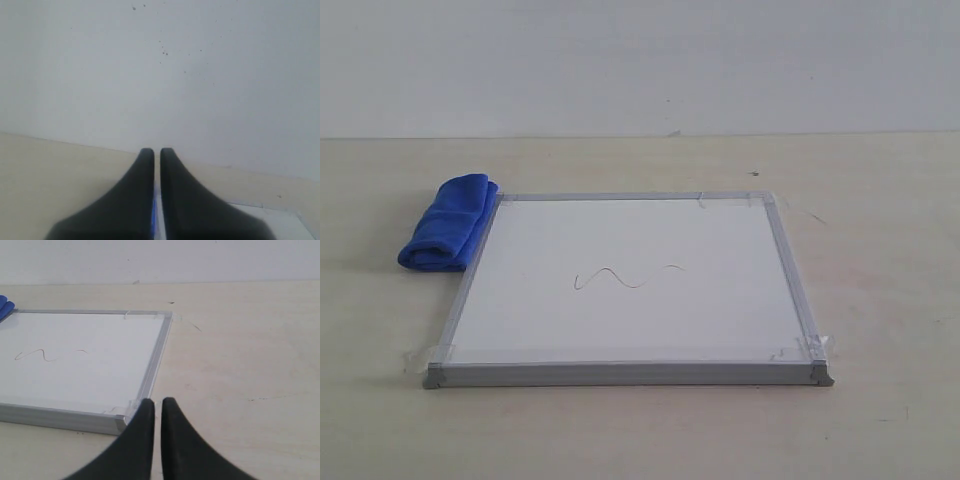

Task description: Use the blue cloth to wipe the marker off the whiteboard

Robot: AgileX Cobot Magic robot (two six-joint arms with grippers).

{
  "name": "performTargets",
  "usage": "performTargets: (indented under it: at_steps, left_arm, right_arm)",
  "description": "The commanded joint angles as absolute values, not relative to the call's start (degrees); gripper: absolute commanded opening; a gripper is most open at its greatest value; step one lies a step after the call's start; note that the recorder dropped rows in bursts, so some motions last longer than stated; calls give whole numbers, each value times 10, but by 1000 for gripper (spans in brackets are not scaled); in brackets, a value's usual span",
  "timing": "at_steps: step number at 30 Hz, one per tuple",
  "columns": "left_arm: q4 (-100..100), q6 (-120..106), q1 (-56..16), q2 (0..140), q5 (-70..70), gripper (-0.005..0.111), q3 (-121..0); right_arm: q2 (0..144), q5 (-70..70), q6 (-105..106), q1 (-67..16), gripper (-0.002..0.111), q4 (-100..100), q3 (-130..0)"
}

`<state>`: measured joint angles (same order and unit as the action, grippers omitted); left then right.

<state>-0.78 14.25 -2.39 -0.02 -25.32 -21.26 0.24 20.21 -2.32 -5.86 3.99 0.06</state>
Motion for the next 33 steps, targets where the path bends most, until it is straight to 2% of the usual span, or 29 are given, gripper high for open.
performTargets:
  at_steps: [1, 10, 15, 24, 29, 32, 33]
  left_arm:
    - [0, 148, -23, 0, -214, 4, -216]
    - [75, 148, -24, 6, -128, 4, -225]
    - [82, 70, -25, 152, -178, 4, -324]
    - [146, -183, -25, 455, -379, 4, -572]
    - [155, -191, -25, 563, -382, 5, -634]
    - [152, -191, -25, 605, -359, 14, -642]
    - [152, -191, -25, 620, -348, 22, -642]
  right_arm:
    - [0, 198, -25, -57, 1, 39, 0]
    - [0, 198, -25, -57, 1, 39, 0]
    - [0, 198, -25, -57, 1, 39, 0]
    - [0, 199, -25, -57, 1, 39, 0]
    - [0, 199, -25, -57, 1, 39, 0]
    - [0, 199, -25, -57, 1, 39, 0]
    - [0, 199, -25, -57, 1, 39, 0]
